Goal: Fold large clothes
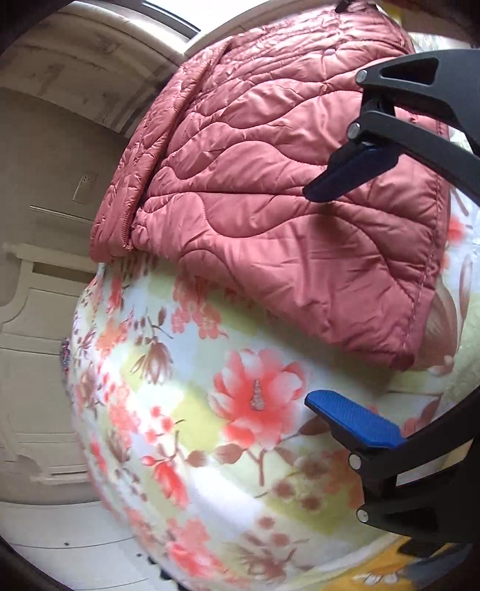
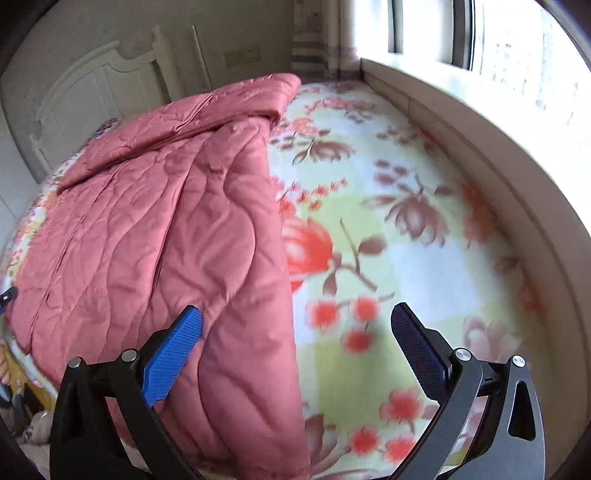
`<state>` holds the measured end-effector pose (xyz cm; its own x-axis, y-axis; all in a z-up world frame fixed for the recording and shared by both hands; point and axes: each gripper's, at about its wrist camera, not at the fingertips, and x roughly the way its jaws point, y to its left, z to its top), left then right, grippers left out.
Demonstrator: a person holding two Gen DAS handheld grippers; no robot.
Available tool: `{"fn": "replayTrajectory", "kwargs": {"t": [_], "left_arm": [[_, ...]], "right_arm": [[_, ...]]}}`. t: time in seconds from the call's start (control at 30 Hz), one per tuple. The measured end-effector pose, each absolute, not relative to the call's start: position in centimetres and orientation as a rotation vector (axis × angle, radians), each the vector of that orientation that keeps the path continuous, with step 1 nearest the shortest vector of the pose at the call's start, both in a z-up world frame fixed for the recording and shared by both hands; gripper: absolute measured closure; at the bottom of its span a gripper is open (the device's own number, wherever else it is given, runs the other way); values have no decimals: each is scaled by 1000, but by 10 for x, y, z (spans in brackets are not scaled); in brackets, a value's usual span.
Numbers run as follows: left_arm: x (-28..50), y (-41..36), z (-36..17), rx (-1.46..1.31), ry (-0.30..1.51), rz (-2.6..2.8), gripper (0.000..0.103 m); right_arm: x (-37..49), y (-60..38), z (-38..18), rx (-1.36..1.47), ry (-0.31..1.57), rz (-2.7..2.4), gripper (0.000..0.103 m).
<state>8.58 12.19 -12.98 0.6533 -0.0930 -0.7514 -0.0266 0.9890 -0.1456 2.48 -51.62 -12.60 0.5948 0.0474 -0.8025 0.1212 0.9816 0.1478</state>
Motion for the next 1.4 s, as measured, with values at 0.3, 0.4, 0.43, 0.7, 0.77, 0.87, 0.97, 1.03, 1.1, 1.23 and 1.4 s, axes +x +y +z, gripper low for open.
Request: {"fn": "replayTrajectory", "kwargs": {"t": [0.3, 0.4, 0.43, 0.7, 0.77, 0.87, 0.97, 1.03, 1.1, 1.23, 1.4], "left_arm": [[75, 88, -136, -52, 857, -161, 2], [75, 71, -139, -9, 841, -183, 3], [74, 62, -140, 24, 838, -188, 3], [69, 73, -131, -131, 849, -405, 82], [63, 96, -121, -257, 811, -448, 85], [31, 112, -94, -315, 727, -523, 85], [-18, 125, -59, -312, 609, -610, 85], [-48, 136, -40, -323, 541, -652, 85], [-71, 150, -24, -351, 489, -682, 85], [-93, 171, 21, -411, 376, -748, 82], [-20, 167, 58, -446, 435, -709, 73]], "right_arm": [[-20, -489, -125, 109, 887, 167, 34], [-34, -496, -124, 187, 868, 220, 50], [-35, -496, -126, 206, 848, 222, 50], [-13, -470, -132, 317, 776, 258, 84], [-14, -470, -133, 354, 760, 273, 85], [-28, -477, -118, 405, 723, 377, 87], [-64, -476, -78, 330, 617, 489, 87], [-97, -478, -45, 273, 519, 547, 87], [-123, -482, -19, 238, 432, 586, 87], [-163, -482, 38, 173, 270, 591, 87], [-121, -477, 84, 225, 252, 497, 87]]}}
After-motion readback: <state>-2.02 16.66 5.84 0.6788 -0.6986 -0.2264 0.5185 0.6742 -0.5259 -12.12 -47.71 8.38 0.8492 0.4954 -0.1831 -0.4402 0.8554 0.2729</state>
